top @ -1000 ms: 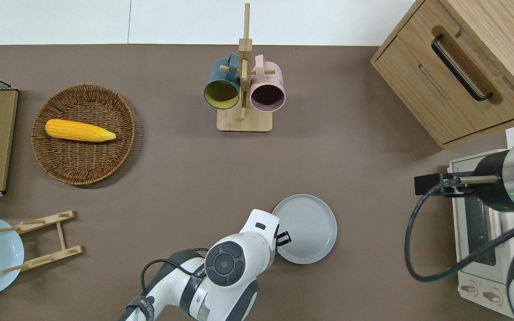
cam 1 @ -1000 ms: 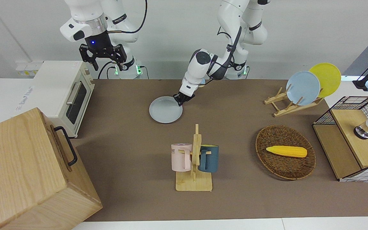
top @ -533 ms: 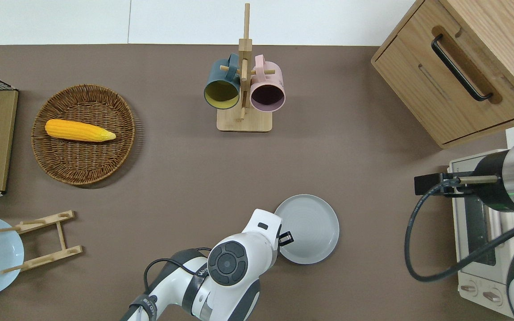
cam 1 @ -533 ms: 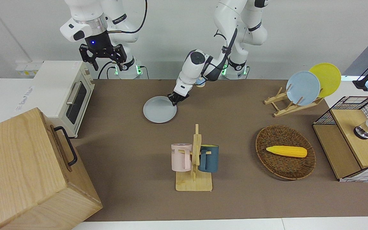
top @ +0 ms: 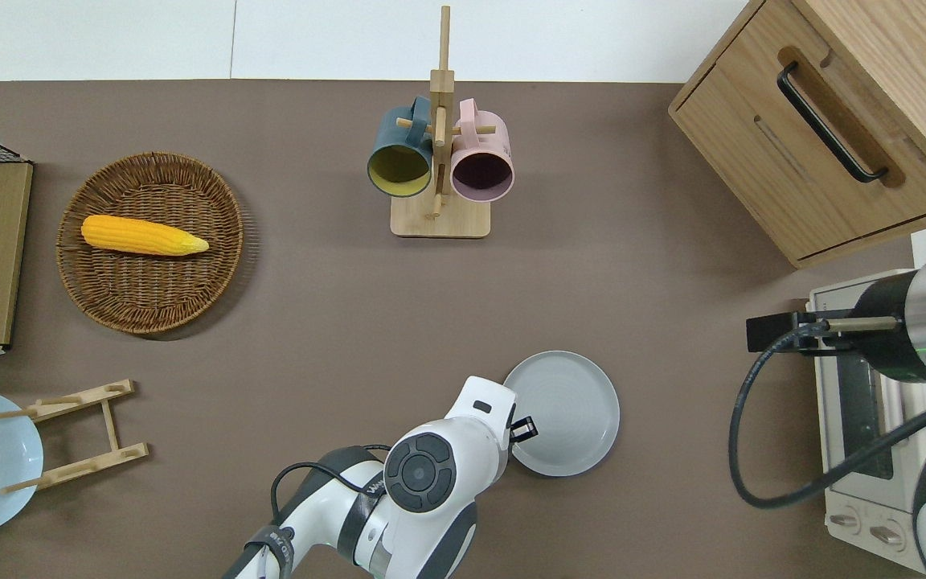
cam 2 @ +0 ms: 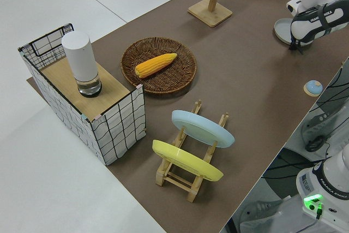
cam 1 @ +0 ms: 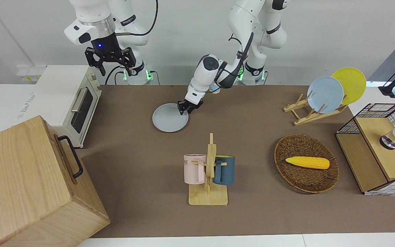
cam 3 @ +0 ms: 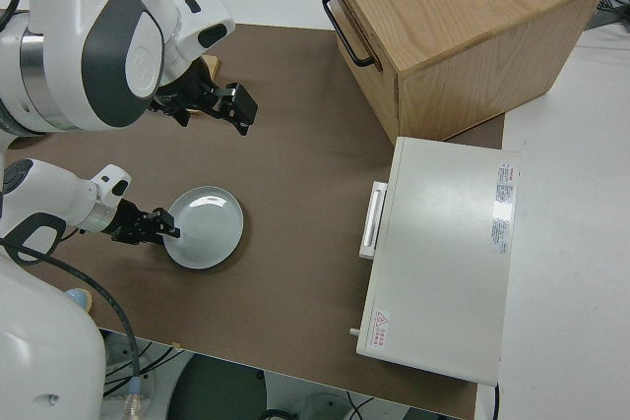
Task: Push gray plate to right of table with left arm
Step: 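Keep pushing the gray plate with the left gripper toward the toaster oven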
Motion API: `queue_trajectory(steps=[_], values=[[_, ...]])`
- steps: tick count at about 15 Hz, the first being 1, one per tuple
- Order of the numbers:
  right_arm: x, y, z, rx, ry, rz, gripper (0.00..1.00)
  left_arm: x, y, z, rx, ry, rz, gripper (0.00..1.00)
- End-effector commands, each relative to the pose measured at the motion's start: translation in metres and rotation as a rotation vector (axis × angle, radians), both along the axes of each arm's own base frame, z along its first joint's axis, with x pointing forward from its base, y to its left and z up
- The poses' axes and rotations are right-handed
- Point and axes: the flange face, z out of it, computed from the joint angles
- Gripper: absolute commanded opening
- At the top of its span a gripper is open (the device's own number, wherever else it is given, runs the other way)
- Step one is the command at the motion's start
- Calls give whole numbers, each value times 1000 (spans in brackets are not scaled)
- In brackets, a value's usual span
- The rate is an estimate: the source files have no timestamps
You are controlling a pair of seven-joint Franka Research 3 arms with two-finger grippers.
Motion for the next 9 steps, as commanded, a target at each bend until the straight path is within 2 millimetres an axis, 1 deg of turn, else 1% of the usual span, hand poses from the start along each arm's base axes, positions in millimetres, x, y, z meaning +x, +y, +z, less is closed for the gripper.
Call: queue_trajectory(steps=[1, 3, 5, 7, 9], values=[[-8, 0, 0, 9, 3, -21, 996, 6, 2, 0, -11, 14, 49, 985], [-8, 0, 0, 9, 3, -21, 996, 9, 3, 4, -15, 13, 61, 985], [-8, 0, 0, 9, 5, -21, 996, 12, 7, 14, -16, 9, 65, 987], [-8, 0, 0, 9, 3, -21, 996, 21, 22, 21, 4, 25, 63, 991], [-8, 0, 0, 9, 3, -21, 996, 28, 31, 33, 15, 28, 71, 991]])
